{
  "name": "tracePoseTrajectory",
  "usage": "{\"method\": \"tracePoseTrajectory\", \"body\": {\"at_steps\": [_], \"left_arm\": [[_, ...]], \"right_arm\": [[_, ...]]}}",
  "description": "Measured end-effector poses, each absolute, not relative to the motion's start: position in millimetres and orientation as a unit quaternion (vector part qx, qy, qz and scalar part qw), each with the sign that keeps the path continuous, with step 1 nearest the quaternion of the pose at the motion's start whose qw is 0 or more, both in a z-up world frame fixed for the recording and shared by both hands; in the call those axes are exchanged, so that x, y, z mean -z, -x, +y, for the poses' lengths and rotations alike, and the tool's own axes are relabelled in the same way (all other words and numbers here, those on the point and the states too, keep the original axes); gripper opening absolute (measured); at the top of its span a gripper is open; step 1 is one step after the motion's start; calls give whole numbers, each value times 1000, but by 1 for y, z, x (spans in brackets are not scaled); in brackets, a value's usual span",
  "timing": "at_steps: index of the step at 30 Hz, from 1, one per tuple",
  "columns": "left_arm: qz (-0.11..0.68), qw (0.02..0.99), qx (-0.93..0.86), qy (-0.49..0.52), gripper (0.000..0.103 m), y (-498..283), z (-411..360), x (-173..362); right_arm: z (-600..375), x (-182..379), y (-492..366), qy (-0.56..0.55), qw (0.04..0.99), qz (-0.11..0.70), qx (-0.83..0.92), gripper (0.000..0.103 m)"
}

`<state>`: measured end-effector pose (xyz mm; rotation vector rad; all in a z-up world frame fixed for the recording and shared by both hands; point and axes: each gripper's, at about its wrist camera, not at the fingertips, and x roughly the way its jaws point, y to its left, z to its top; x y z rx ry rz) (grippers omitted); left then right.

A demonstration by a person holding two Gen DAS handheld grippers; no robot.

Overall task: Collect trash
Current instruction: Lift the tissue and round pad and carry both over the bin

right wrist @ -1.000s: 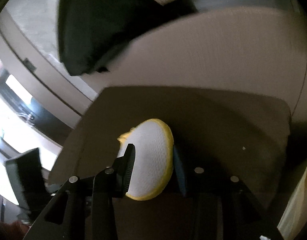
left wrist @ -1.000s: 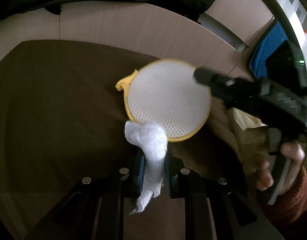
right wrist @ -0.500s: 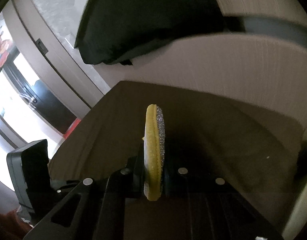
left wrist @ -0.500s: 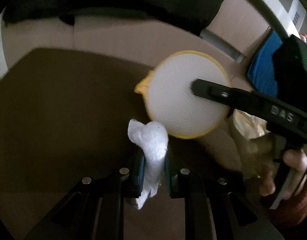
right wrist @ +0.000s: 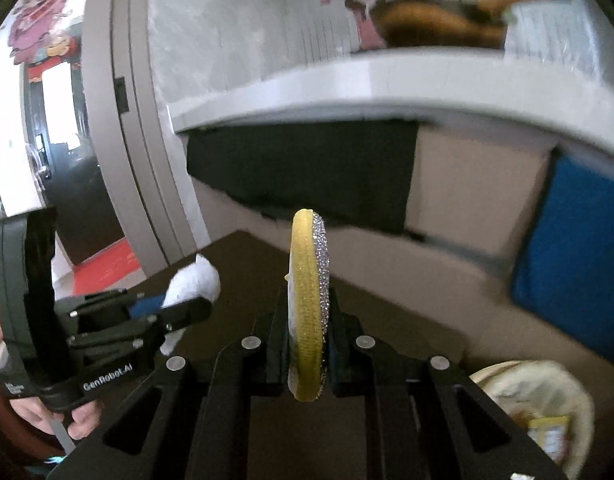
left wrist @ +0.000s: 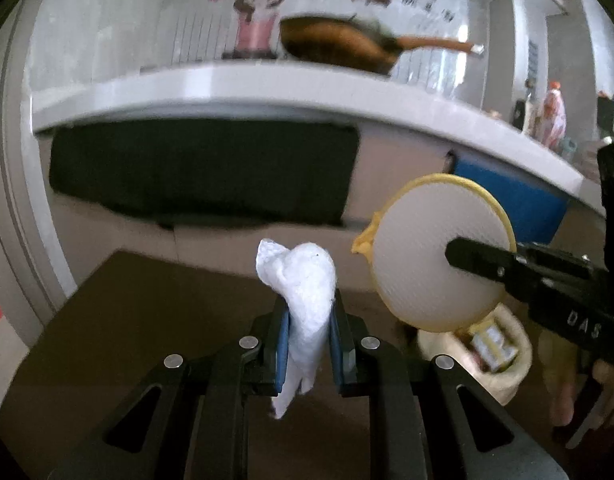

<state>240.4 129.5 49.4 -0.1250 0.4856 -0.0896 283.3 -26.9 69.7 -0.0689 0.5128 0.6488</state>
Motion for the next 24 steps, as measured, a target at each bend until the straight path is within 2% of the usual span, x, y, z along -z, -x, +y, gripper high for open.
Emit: {"method": "tracePoseTrajectory", "body": {"at_steps": [11, 24], "left_arm": [[169, 982, 80, 32, 18, -203, 59, -101], [178, 967, 182, 21, 18, -221, -61, -105]], "right_arm": [[-106, -117, -230, 28, 949, 180, -256, 14], [-213, -117, -206, 11, 971, 167, -170, 14]]}}
